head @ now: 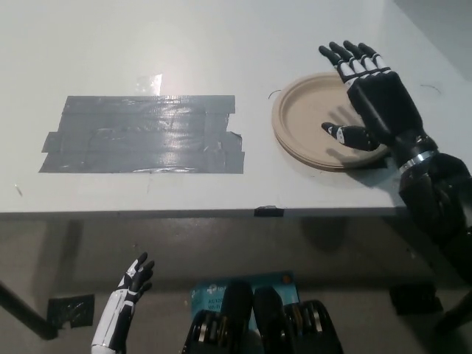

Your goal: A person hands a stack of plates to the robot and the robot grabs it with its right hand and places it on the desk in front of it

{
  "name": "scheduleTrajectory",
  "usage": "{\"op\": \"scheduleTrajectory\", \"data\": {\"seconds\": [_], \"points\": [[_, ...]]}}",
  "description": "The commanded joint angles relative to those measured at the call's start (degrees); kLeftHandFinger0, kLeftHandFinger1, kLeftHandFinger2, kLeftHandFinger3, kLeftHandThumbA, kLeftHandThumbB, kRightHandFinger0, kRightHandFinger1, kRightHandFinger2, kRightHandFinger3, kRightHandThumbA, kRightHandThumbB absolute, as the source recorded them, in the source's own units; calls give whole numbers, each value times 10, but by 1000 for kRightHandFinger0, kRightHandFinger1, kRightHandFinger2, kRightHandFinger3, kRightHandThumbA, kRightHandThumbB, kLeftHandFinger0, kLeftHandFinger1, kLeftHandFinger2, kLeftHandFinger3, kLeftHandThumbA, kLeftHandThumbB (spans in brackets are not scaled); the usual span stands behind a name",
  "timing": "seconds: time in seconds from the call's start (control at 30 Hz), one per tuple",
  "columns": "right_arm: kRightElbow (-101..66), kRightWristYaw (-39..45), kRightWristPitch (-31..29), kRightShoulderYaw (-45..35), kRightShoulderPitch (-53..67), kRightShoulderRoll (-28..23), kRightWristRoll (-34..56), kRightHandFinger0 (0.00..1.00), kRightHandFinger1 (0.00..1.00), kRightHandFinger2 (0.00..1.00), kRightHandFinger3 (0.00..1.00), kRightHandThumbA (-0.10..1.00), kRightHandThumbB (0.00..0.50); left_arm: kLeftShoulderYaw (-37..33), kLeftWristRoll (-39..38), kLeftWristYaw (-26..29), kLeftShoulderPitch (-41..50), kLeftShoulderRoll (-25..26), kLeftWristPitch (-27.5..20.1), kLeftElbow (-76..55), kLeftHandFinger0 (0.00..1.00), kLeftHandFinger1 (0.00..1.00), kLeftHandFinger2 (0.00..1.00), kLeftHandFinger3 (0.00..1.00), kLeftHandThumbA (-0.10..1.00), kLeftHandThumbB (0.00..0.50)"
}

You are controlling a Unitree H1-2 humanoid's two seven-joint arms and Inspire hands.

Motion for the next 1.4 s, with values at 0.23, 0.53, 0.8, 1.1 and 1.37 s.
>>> {"op": "scheduleTrajectory", "data": {"seconds": [0.23,0.53,0.8,1.1,1.37], "points": [[-472,294,148,-225,-65,-130,922,1000,1000,1000,1000,1000,500,1,-4,-10,-27,10,-17,-29,1000,1000,1000,1000,1000,243],[-646,133,-17,-227,77,-280,889,1000,1000,1000,1000,1000,500,-2,-3,-13,-44,8,-6,-25,1000,1000,1000,1000,1000,234],[-738,58,-129,-164,245,-282,768,1000,1000,1000,1000,1000,500,-4,-2,-11,-34,6,-14,-18,1000,1000,1000,1000,1000,219],[-707,91,-195,-109,413,-223,778,1000,1000,1000,1000,1000,485,-4,0,-11,-30,7,-17,-13,1000,1000,1000,1000,1000,223],[-465,173,-108,-152,462,-50,817,1000,1000,1000,1000,1000,441,-5,-2,-12,-14,7,-18,-18,1000,1000,1000,1000,1000,224]]}}
